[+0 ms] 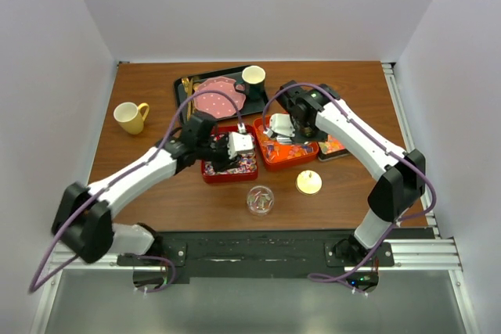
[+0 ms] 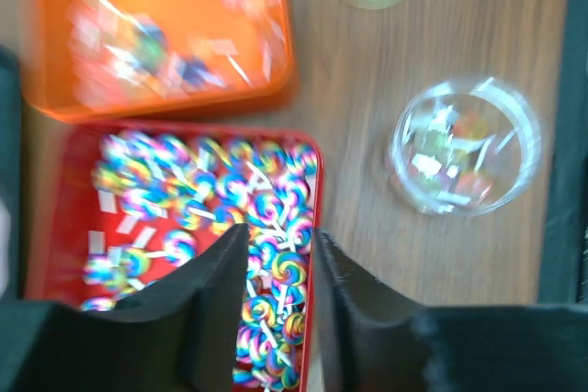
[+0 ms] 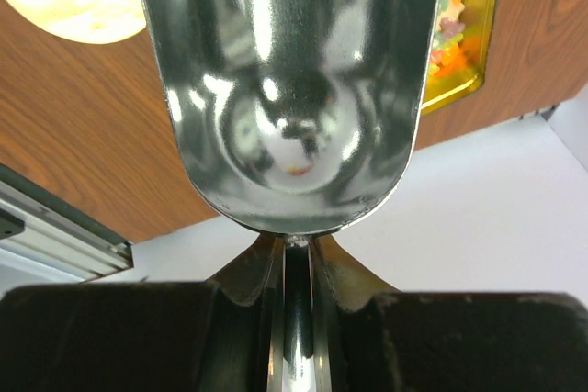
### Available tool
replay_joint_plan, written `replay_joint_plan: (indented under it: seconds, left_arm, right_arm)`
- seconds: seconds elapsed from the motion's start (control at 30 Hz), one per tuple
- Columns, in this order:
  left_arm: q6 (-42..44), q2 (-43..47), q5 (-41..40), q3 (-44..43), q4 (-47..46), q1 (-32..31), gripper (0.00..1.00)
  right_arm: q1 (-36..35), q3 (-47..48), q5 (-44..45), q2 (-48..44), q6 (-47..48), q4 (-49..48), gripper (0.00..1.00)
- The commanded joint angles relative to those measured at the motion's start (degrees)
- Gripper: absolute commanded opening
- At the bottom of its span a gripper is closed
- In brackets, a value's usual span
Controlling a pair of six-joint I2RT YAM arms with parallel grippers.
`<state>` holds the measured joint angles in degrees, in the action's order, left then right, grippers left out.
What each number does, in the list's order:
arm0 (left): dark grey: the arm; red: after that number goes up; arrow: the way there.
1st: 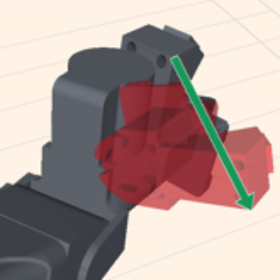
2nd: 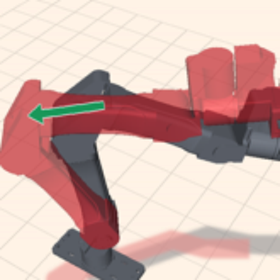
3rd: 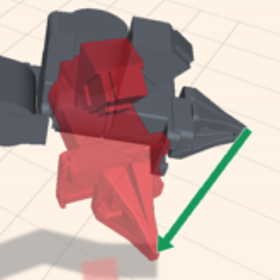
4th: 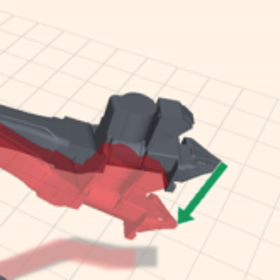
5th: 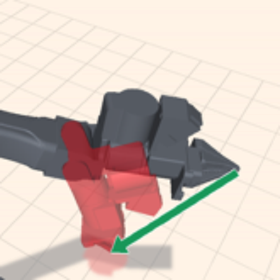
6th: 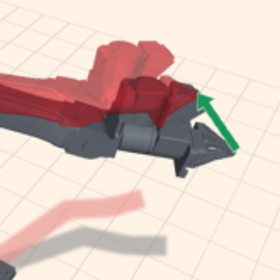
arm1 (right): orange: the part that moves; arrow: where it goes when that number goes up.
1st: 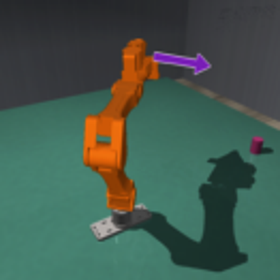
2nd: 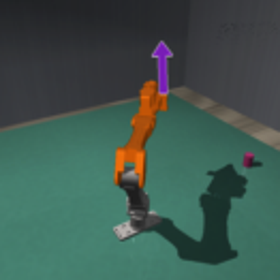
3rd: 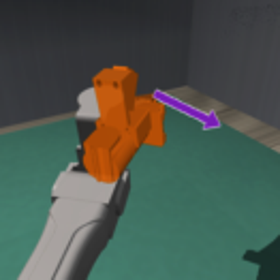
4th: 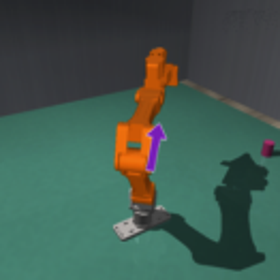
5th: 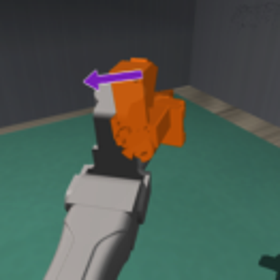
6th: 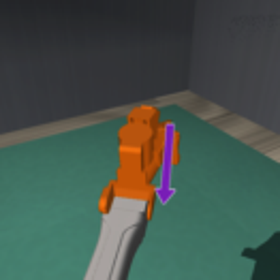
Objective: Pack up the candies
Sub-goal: Move the storage box to the center of the board, then adjust the spatula.
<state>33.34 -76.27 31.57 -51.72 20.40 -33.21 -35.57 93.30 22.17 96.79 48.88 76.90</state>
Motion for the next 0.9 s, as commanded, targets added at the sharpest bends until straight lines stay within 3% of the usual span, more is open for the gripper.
replay_joint_plan:
  seconds: [0.0,0.17,0.33,0.53,0.87]
  left_arm:
    - [-9.7,9.9,2.3,0.8,-0.5,2.0,0.43]
    - [-28.5,16.2,11.9,5.8,-6.4,13.3,0.52]
    - [-37.6,7.9,26.9,6.7,-16.2,17.5,0.51]
    - [-50.3,2.9,30.5,7.3,-32.0,17.7,0.49]
    - [-60.3,-4.7,30.0,5.9,-40.8,17.7,0.51]
  right_arm:
    - [0.2,-0.7,-3.7,-4.7,3.0,3.4,0.00]
    - [-0.3,-0.6,-7.7,-6.1,5.9,-1.1,0.00]
    - [-2.5,0.5,-12.1,-6.9,8.2,-4.8,0.00]
    - [-5.9,1.4,-13.8,-3.9,8.9,-5.6,0.00]
    - [-8.2,7.5,-17.0,1.3,8.5,-6.1,0.00]
